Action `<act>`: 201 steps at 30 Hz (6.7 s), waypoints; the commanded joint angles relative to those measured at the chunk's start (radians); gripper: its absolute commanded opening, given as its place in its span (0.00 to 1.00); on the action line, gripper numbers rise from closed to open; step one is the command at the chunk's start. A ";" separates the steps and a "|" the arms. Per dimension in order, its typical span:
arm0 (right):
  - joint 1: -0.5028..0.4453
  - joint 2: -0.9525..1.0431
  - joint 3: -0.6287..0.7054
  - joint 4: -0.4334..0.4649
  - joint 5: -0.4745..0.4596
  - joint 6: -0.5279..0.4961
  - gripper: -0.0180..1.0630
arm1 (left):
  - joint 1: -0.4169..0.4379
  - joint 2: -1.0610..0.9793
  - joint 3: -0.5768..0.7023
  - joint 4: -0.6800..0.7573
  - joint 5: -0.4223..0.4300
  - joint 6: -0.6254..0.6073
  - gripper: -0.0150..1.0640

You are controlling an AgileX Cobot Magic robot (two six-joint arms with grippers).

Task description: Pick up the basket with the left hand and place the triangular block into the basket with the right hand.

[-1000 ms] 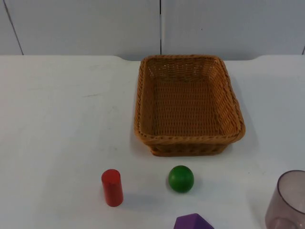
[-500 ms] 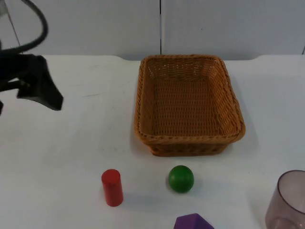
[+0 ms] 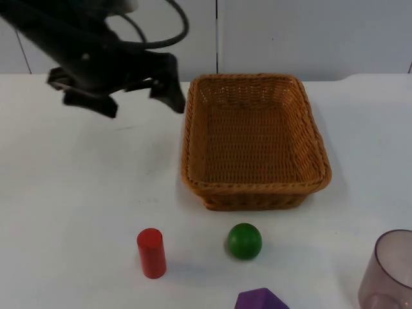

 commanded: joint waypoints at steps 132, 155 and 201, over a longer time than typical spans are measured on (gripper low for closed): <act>0.902 1.287 -0.325 -0.113 -0.298 -0.396 0.84 | 0.535 -0.482 0.502 -0.239 0.242 0.290 0.01; 0.866 1.402 -0.476 -0.123 -0.124 -0.512 0.79 | 0.535 -0.482 0.502 -0.239 0.249 0.290 0.01; 0.854 1.310 -0.491 -0.075 -0.049 -0.582 0.02 | 0.535 -0.482 0.502 -0.246 0.242 0.290 0.01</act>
